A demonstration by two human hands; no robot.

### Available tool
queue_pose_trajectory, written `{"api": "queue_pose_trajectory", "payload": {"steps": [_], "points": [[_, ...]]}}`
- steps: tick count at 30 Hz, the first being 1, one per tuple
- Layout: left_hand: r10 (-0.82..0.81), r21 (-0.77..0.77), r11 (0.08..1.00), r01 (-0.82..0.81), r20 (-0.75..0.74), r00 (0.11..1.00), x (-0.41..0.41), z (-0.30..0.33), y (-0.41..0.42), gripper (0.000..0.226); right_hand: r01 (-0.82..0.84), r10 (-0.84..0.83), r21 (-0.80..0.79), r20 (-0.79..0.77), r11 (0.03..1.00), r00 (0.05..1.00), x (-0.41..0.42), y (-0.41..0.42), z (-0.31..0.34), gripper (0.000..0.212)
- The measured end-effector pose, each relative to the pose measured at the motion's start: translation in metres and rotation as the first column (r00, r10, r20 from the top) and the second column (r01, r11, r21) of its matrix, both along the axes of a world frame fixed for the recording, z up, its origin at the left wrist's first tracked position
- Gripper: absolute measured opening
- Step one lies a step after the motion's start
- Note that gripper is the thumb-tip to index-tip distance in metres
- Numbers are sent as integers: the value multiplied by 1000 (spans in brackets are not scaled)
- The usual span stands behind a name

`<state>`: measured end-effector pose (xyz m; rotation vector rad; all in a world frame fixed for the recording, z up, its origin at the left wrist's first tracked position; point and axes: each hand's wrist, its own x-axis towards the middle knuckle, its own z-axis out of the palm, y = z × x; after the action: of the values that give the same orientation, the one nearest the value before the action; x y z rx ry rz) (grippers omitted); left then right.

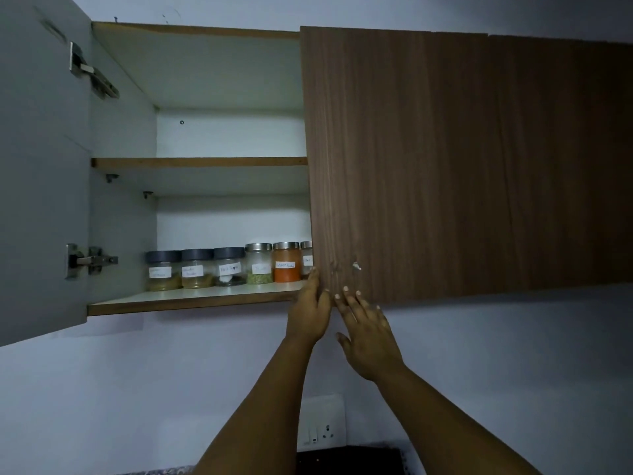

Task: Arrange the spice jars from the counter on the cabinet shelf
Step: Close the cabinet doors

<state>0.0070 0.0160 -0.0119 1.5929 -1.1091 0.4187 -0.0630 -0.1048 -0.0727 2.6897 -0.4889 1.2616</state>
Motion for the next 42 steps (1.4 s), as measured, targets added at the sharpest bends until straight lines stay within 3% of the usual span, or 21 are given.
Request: {"api": "queue_pose_trajectory", "payload": {"steps": [3, 9, 12, 19, 25, 30, 35, 38, 42], "points": [[68, 16, 997, -71, 149, 986, 6, -10, -4, 59, 14, -15, -41, -6, 999, 1000, 0, -5, -3, 79], [14, 134, 990, -40, 185, 983, 8, -17, 8, 64, 102, -107, -42, -125, 994, 986, 0, -1, 2, 92], [74, 216, 969, -125, 229, 971, -2, -28, 30, 65, 125, -134, -68, -168, 990, 977, -17, 20, 11, 90], [363, -7, 916, -401, 443, 820, -71, -78, 118, 56, 88, -81, -105, 62, 991, 995, -64, 115, 16, 77], [498, -81, 861, -502, 329, 802, -134, -73, 222, 59, 7, 6, -108, 121, 994, 993, -130, 218, 12, 73], [506, -93, 857, -506, 334, 795, -193, -77, 309, 57, -112, 125, -92, 152, 989, 980, -174, 311, 10, 69], [566, -198, 824, -531, 284, 774, -219, -77, 403, 57, -243, 253, -86, 137, 966, 958, -185, 409, 16, 66], [574, -282, 810, -514, 203, 793, -216, -65, 459, 59, -415, 420, -66, 156, 907, 894, -179, 469, 25, 61], [641, -359, 750, -556, 183, 746, -196, -39, 529, 61, -560, 566, -84, 167, 824, 807, -158, 536, 50, 68]]}}
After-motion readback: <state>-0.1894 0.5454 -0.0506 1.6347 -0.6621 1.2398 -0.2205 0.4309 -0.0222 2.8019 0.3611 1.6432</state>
